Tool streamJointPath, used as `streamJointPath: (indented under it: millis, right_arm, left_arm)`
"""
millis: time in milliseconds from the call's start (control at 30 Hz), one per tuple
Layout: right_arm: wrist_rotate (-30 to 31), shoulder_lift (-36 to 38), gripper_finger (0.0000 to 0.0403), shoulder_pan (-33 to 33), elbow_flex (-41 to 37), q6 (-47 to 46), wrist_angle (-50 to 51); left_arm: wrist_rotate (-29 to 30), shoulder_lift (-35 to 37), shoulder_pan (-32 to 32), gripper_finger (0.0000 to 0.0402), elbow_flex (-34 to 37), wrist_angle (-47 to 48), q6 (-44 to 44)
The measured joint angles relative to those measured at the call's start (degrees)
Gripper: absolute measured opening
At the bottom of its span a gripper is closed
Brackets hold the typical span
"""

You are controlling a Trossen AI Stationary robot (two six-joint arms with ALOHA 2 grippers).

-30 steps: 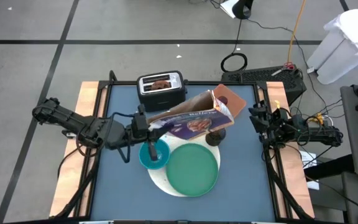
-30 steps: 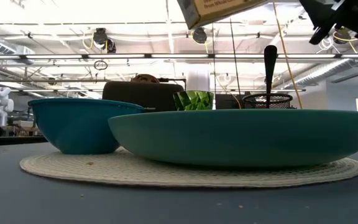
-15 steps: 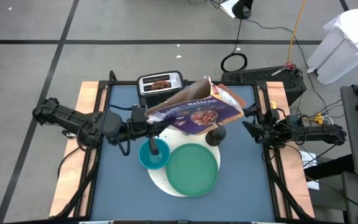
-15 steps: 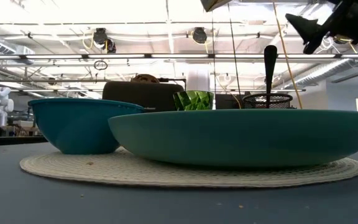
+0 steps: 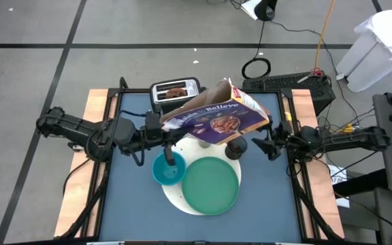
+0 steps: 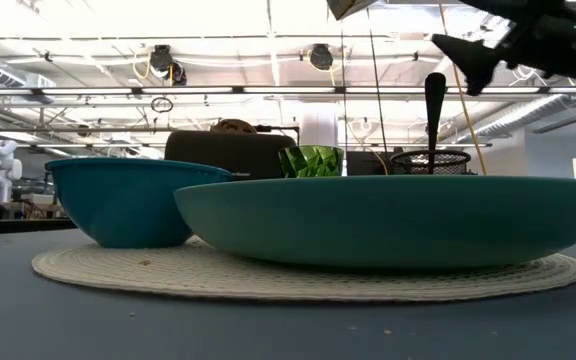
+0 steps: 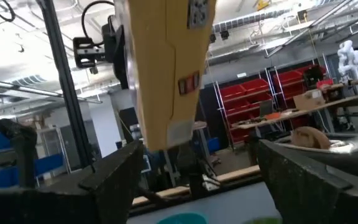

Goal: Arrange a breakfast setting
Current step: Pour the cereal from the purple cereal box into the blue bowl

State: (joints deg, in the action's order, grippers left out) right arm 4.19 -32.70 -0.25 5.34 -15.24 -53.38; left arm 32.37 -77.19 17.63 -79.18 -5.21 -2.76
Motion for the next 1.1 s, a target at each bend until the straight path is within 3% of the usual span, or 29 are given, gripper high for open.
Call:
streamJointPath:
  millis: [233,500,767,1100]
  right_arm:
    - [-0.19,-12.04,0.0307,0.0,4.83,1.33,-5.73]
    - [-4.75,-22.61,0.0307,0.2,10.47,1.37,-11.87]
    - [-8.52,-29.69,0.0307,1.66,16.3,6.18,-13.2]
    - [-8.92,-36.04,0.0306,1.88,22.28,8.95,-15.76]
  left_arm:
    - [-1.59,0.0,0.02,0.0004,0.0,-1.14,-0.06]
    - [-1.55,0.0,0.02,0.0004,0.0,-1.05,0.04]
    - [-1.6,0.04,0.09,0.0004,0.0,-1.13,0.03]
    - [-3.84,0.17,0.02,0.0004,-0.13,-1.72,0.08]
